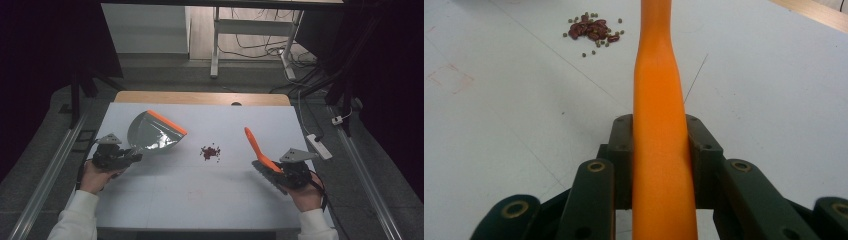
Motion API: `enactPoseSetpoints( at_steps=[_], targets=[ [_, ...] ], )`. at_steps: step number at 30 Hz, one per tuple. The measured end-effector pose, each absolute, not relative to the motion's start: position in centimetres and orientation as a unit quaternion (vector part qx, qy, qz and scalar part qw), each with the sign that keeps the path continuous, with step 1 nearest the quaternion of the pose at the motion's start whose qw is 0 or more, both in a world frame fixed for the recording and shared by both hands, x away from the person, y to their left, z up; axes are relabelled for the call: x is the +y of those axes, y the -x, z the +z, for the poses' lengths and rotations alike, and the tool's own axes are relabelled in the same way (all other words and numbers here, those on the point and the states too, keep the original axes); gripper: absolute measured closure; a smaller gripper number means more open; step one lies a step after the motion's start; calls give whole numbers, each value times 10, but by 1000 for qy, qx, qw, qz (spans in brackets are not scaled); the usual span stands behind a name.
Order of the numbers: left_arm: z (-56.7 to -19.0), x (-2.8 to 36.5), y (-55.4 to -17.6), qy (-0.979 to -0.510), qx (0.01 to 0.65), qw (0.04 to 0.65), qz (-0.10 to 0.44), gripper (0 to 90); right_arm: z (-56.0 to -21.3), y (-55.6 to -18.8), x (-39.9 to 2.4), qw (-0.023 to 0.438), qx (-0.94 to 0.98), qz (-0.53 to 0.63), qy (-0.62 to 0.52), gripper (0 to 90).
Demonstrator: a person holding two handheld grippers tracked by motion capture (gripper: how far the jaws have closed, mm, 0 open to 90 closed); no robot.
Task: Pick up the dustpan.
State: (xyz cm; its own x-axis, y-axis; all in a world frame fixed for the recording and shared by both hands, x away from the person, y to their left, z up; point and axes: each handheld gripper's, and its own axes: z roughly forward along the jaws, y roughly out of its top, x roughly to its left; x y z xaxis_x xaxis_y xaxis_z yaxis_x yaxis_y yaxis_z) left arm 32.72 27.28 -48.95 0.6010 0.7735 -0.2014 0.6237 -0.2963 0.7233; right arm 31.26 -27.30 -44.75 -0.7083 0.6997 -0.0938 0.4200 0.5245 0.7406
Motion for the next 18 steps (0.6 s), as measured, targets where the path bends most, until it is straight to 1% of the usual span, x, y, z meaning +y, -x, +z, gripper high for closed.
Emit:
enactPoseSetpoints(
  at_steps=[7,18],
  targets=[
    [-484,266,-336,-806,417,412,81,621,-446,-314,-273,199,851,357,-331,699],
    [-475,252,-323,-831,371,409,67,621,-442,-318,-266,199,850,364,-324,699]
  ],
)
